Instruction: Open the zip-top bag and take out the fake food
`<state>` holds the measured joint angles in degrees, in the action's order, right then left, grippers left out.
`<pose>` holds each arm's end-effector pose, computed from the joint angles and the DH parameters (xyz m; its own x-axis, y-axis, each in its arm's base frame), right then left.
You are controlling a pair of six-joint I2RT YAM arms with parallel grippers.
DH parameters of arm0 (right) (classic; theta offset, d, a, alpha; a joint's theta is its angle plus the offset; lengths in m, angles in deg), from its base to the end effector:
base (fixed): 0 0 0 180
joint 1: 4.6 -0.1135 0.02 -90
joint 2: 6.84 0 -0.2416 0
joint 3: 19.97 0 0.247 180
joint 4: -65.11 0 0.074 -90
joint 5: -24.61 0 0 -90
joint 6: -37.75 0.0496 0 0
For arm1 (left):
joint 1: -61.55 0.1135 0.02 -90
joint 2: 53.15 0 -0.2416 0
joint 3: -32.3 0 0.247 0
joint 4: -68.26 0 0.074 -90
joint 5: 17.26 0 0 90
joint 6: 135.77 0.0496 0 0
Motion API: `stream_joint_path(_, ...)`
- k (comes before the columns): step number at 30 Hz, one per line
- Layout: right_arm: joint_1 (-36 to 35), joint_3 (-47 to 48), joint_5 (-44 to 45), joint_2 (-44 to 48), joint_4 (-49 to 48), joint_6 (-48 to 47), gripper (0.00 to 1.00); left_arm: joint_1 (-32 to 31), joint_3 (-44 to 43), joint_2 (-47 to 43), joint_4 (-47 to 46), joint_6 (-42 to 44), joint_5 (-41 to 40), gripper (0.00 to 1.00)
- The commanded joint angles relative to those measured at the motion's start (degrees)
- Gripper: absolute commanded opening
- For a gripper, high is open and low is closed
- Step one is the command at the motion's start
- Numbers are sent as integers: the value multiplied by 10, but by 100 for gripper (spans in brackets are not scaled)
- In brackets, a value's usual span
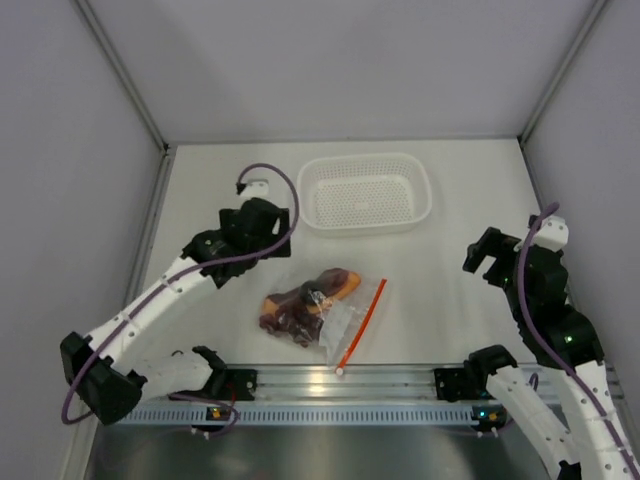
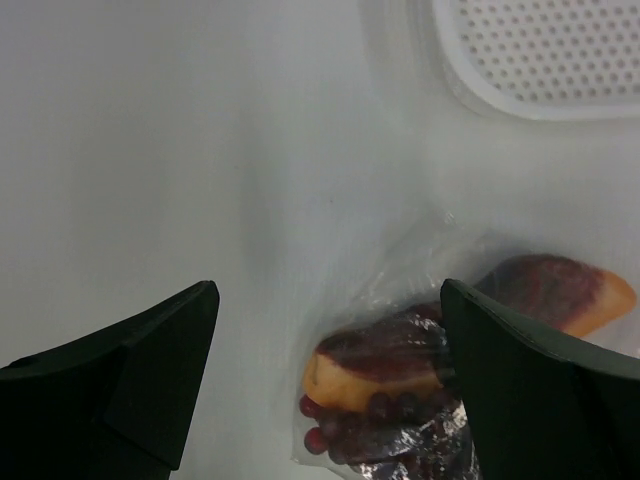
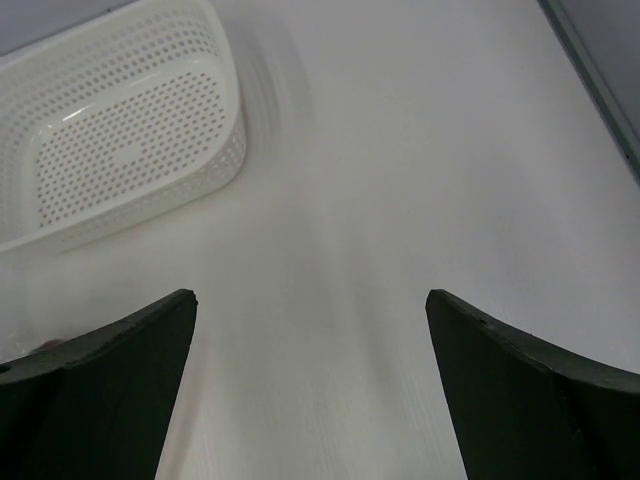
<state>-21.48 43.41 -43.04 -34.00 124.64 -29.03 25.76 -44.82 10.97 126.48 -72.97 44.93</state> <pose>0.1149 0.0152 0.3223 -0.3221 0.2833 -0.9033 0.2096 0.9518 0.2238 0.2068 -0.1206 0.3028 -0.6267 -0.0466 -0.7779 -0.0402 0.9988 -0.0274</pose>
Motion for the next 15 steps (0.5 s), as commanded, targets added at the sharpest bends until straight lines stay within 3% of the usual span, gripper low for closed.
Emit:
stream_joint_path(1, -4, -7, -6, -8, -12, 5, 99, -123, -44, 52, 0, -26, -84, 99)
stream_joint_path(6, -4, -13, -1, -3, -10, 9, 100, -238, -90, 118, 24, -61, -130, 98)
stream_joint_path(15, -5, -12, 2, 5, -9, 11, 99, -457, -187, 302, 165, -180, -218, 96)
